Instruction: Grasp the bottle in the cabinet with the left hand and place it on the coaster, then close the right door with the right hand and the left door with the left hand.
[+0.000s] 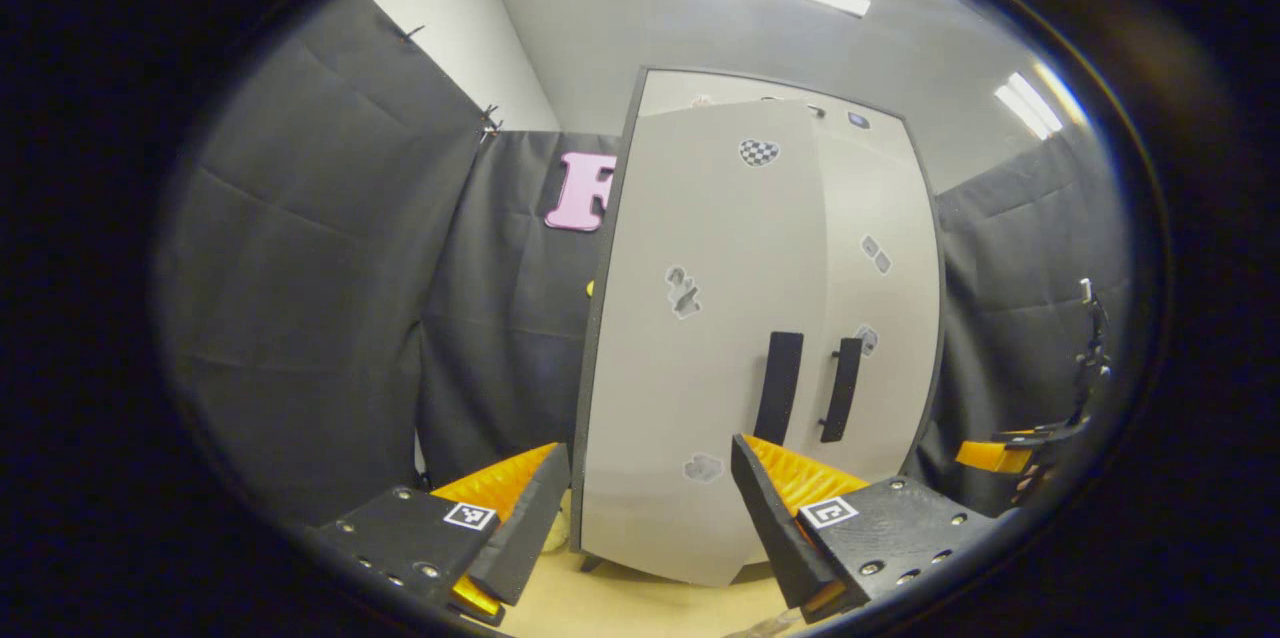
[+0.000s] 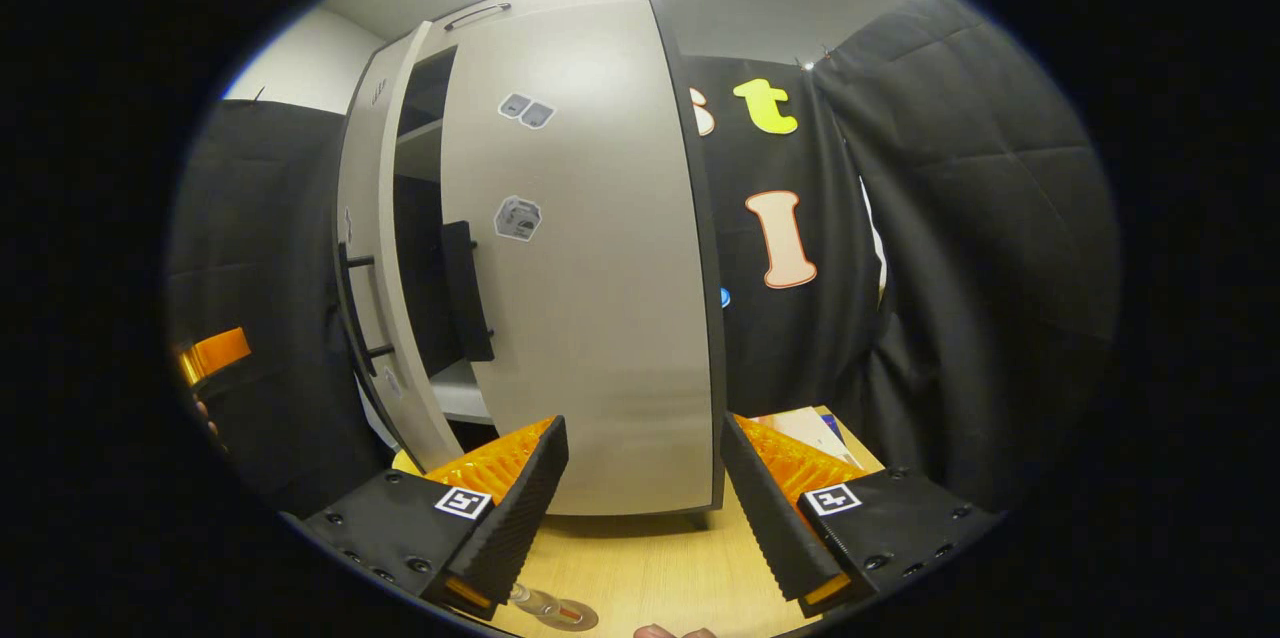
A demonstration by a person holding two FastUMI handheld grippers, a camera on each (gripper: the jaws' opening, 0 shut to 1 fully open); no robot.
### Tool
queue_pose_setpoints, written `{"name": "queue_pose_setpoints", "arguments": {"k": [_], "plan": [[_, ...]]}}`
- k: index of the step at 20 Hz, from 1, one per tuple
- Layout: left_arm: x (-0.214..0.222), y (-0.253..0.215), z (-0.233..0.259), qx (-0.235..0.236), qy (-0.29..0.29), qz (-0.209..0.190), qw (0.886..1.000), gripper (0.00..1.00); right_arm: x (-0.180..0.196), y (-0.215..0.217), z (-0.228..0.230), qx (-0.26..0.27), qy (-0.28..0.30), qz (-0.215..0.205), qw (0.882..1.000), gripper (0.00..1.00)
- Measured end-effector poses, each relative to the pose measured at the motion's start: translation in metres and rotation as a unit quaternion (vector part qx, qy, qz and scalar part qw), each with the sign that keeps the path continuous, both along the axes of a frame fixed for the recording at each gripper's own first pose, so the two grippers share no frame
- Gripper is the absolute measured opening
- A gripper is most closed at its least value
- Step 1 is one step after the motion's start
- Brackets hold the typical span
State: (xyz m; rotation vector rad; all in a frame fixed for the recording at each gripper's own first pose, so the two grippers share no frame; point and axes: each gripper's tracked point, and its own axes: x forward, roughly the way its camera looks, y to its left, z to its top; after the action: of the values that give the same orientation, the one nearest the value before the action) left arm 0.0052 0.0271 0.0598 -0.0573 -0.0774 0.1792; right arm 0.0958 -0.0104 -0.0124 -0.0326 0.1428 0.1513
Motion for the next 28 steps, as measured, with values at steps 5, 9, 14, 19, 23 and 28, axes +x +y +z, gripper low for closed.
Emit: {"name": "queue_pose_setpoints", "arguments": {"k": [5,9,14,19,23,28], "plan": [[-0.009,0.005,0.008,0.01,-0.005,0.014,1.0,1.0,-0.002,-0.01,0.003,-0.007,-0.004,-0.005,1.0,0.98],[-0.01,0.002,0.018,0.011,-0.017,0.01,1.0,0.9,0.001,-0.027,0.013,-0.009,-0.016,-0.016,1.0,0.98],[-0.02,0.003,0.021,0.019,-0.007,0.031,0.999,0.94,0.002,-0.041,0.02,-0.014,-0.027,-0.008,0.999,0.98],[-0.049,0.0,0.024,-0.025,-0.022,0.07,0.997,0.94,0.002,-0.044,0.026,-0.011,-0.034,0.026,0.999,0.98],[-0.072,-0.006,0.03,-0.027,-0.031,0.106,0.994,0.97,-0.003,-0.045,0.024,-0.002,-0.027,0.046,0.999,0.98],[-0.072,-0.019,0.027,-0.026,-0.025,0.092,0.995,0.94,-0.014,-0.047,0.023,0.019,-0.035,0.05,0.998,0.98]]}}
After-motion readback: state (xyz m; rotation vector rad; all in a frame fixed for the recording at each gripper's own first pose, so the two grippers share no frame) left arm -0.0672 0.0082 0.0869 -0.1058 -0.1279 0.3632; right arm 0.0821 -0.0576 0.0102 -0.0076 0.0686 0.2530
